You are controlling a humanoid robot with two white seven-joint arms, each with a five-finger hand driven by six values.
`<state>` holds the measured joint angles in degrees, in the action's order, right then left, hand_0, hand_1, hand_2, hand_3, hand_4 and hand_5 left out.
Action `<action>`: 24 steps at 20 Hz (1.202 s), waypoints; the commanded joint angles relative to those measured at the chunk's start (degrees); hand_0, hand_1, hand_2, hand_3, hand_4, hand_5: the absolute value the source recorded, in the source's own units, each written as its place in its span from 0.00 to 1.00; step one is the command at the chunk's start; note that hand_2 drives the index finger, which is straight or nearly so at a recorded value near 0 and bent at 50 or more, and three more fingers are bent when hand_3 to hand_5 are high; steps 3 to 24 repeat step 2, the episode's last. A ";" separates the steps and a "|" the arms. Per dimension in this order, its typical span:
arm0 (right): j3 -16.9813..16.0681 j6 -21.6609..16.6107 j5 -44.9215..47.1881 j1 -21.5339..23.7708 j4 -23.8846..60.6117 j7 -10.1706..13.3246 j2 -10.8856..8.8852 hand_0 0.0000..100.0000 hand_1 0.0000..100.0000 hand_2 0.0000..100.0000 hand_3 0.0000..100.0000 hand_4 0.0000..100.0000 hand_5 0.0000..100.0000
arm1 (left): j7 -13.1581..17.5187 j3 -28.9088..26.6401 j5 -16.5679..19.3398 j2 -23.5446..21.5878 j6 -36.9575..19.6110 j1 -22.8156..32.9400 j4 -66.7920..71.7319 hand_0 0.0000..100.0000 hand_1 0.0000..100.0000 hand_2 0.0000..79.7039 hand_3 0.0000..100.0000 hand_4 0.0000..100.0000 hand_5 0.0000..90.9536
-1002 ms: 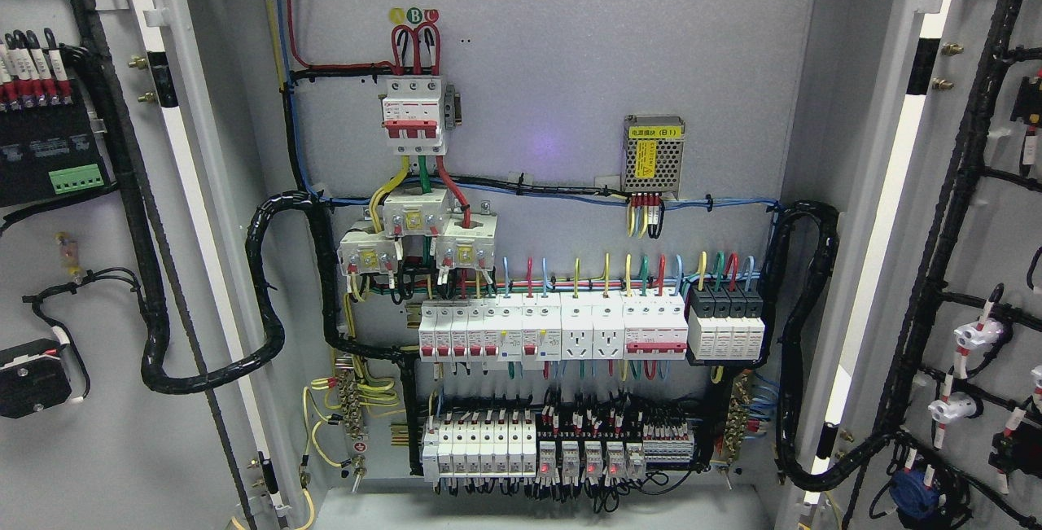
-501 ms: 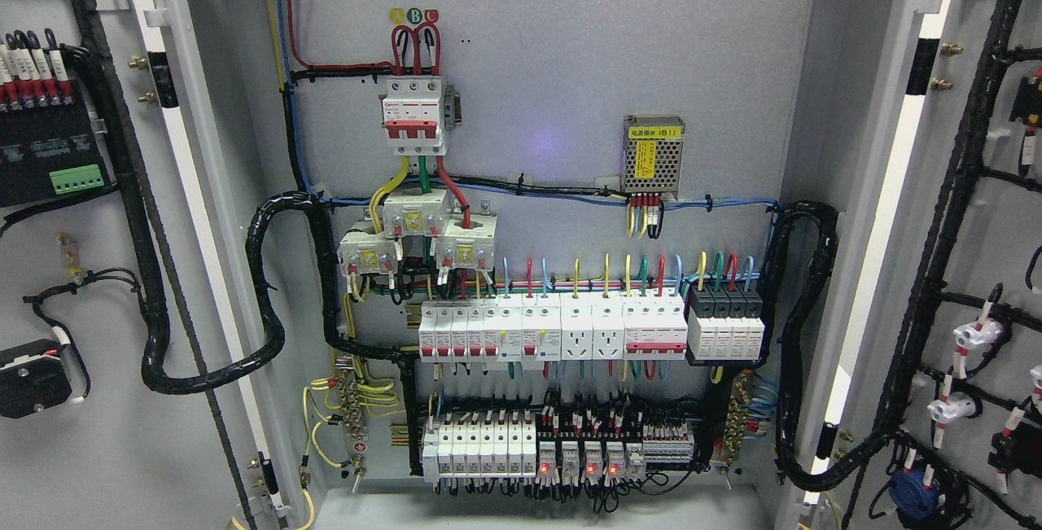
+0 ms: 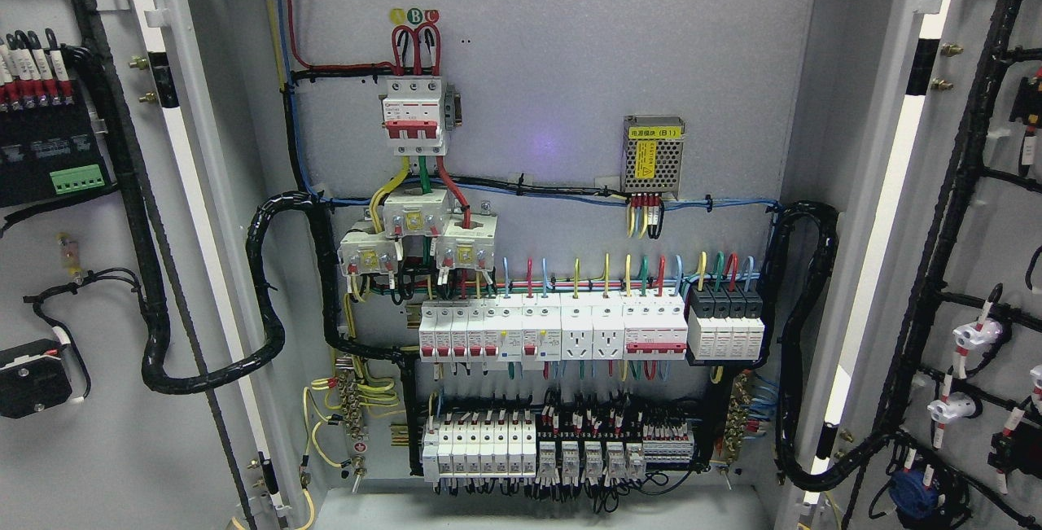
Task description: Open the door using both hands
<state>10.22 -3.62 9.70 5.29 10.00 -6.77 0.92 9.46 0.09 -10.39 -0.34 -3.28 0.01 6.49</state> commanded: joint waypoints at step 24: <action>-0.82 0.36 -0.82 0.24 -4.55 0.01 1.36 0.10 0.13 0.00 0.00 0.00 0.00 | 0.03 0.17 -2.26 -0.90 -3.65 0.96 0.54 0.12 0.56 0.00 0.00 0.00 0.00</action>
